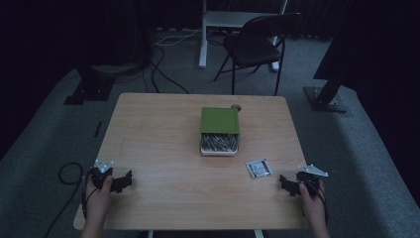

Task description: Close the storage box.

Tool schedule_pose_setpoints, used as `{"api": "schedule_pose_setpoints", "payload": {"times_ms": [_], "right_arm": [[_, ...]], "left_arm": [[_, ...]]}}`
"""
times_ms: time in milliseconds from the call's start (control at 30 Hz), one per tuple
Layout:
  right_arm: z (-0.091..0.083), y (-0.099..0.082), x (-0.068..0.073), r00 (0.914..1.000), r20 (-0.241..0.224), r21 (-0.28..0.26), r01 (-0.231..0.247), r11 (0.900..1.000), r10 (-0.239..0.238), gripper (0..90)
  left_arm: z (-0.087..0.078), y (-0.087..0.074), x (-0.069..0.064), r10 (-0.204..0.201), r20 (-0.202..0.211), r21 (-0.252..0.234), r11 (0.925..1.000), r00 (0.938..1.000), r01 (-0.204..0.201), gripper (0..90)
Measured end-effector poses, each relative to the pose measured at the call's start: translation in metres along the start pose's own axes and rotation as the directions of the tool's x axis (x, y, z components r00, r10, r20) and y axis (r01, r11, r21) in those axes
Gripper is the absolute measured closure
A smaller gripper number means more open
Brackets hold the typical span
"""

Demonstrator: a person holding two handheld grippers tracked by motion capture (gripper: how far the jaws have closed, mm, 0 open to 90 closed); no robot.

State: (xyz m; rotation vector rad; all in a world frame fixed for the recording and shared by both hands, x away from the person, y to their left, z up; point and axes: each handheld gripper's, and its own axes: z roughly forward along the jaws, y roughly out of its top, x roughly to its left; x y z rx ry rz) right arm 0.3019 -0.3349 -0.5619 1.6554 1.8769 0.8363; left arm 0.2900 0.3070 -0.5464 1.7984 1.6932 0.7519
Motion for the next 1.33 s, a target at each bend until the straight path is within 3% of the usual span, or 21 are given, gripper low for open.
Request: {"api": "schedule_pose_setpoints", "payload": {"times_ms": [67, 167, 433, 800, 933, 1100, 1333], "right_arm": [[0.000, 0.000, 0.003, 0.9999, 0.013, 0.005, 0.010, 0.9999, -0.010, 11.4], [0.001, 0.000, 0.003, 0.9999, 0.012, 0.005, 0.011, 0.9999, -0.011, 11.4], [0.001, 0.001, 0.004, 0.9997, 0.022, 0.005, -0.001, 1.0000, 0.001, 11.3], [0.001, 0.001, 0.006, 0.9993, 0.035, 0.004, -0.013, 0.9999, 0.013, 11.4], [0.001, 0.001, 0.006, 0.9991, 0.038, 0.004, -0.017, 0.9998, 0.017, 11.3], [0.001, 0.001, 0.006, 0.9990, 0.041, 0.004, -0.020, 0.9998, 0.020, 11.4], [0.001, 0.001, 0.007, 0.9989, 0.042, 0.003, -0.021, 0.9998, 0.021, 11.3]], "left_arm": [[-0.003, -0.003, 0.002, -0.028, -0.008, -0.001, 0.9996, 0.9996, 0.028, 2.4], [-0.003, -0.005, 0.003, -0.039, 0.005, -0.002, 0.9992, 0.9992, 0.039, 2.4], [0.002, -0.012, -0.001, -0.045, -0.014, 0.041, 0.9981, 0.9989, 0.046, 2.3], [0.003, -0.011, -0.005, -0.073, -0.049, 0.041, 0.9963, 0.9961, 0.076, 2.4], [0.003, -0.010, -0.007, -0.065, -0.045, 0.046, 0.9967, 0.9969, 0.067, 2.3], [0.003, -0.010, -0.011, -0.106, -0.082, 0.040, 0.9932, 0.9909, 0.110, 2.4], [0.004, -0.010, -0.012, -0.118, -0.096, 0.040, 0.9917, 0.9883, 0.123, 2.3]]}}
